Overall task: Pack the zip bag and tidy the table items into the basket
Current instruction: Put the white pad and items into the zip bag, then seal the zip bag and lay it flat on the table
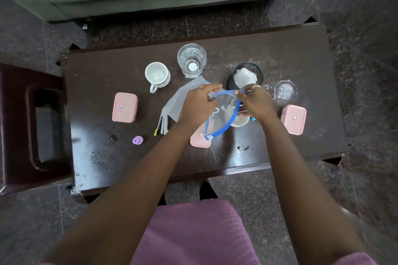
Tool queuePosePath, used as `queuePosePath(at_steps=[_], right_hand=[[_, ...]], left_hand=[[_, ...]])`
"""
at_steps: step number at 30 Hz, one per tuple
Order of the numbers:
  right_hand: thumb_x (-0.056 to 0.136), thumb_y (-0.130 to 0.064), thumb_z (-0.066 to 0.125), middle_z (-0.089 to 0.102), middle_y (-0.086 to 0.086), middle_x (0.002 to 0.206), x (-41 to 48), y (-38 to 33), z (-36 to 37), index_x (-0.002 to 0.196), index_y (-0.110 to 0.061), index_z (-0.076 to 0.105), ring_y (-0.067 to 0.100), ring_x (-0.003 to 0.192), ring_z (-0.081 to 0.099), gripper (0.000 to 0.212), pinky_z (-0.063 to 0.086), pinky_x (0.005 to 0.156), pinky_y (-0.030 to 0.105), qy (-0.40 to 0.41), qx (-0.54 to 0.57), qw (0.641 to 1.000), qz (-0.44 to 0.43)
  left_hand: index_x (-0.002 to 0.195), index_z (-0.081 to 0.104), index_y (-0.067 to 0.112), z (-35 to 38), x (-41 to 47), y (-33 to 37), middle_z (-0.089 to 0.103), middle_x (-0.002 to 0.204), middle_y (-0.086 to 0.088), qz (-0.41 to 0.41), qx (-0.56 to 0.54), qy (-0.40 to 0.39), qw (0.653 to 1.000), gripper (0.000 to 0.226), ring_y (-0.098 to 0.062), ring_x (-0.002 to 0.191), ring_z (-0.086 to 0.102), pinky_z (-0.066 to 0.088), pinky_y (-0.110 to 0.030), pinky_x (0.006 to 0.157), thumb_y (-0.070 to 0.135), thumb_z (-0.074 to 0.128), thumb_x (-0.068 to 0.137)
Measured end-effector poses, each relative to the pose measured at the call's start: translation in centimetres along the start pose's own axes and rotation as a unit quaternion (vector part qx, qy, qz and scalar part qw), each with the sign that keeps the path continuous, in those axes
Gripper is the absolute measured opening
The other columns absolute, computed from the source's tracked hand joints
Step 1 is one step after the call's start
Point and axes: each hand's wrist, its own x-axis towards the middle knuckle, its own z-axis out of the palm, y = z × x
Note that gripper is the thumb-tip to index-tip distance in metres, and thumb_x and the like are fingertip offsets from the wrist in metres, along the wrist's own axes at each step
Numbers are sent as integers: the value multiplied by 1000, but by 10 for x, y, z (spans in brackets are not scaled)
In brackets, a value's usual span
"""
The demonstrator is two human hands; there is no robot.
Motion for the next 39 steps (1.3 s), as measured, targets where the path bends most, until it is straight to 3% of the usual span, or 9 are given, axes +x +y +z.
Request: queuePosePath(at_steps=[5,8,11,17,27,29,32,35,39], right_hand=[[84,4,52,58,13,74,-6,-21,0,88,-10,55,7,41,61,15,52,40,23,47,96,993,-54],[79,5,51,58,11,66,-7,-39,-2,74,-11,60,9,38,59,20,52,41,22,76,152,985,-43],[75,4,56,60,16,65,-5,-54,-4,62,-5,54,19,42,64,17,58,51,32,121,186,975,-14],[77,0,51,56,13,58,-9,-76,1,64,2,51,24,39,63,12,58,48,29,119,210,971,-3],[81,-9,52,60,18,58,-19,-72,3,100,13,55,23,41,63,29,61,61,38,87,141,986,16],[83,-23,54,65,18,67,-26,-73,4,99,9,59,25,52,67,36,60,72,41,125,38,991,-13],[86,-44,55,63,20,110,-45,-78,11,115,-10,62,36,102,60,45,47,91,39,215,-193,948,-130],[84,-44,62,59,12,122,-62,-89,25,121,-20,62,27,113,54,44,39,98,30,117,-173,930,-302],[80,-32,71,68,1,115,-71,-96,43,114,-16,67,9,105,58,38,38,88,14,-4,-109,924,-368]], left_hand=[[114,66,16,-20,-20,-6,69,109,-5,50,-63,11,997,28,-11,81,59,41,-5,74,20,61,87],[122,60,12,-42,-37,-14,65,116,-1,109,-112,17,988,49,0,102,60,45,-15,90,45,49,87],[127,53,14,-56,-51,-26,61,123,-1,192,-101,43,975,65,-15,112,59,45,-26,95,63,42,85],[110,66,5,-55,-45,-28,65,102,8,115,-128,206,963,29,5,91,61,45,-13,85,20,52,90],[89,59,31,-55,-30,-17,61,85,22,47,-234,252,938,13,8,76,54,43,-15,75,20,53,91],[88,58,32,-55,-29,-14,60,85,23,46,-241,265,932,13,7,77,54,43,-18,76,21,53,91],[93,60,23,-53,-26,-11,59,85,21,42,-256,284,923,9,2,78,54,44,-23,78,19,52,92],[99,60,15,-51,-25,-7,57,85,21,50,-260,285,921,10,7,76,53,41,-12,75,16,52,93],[95,57,22,-49,-29,6,57,84,18,84,-272,278,917,16,9,76,54,43,-9,75,7,54,91]])
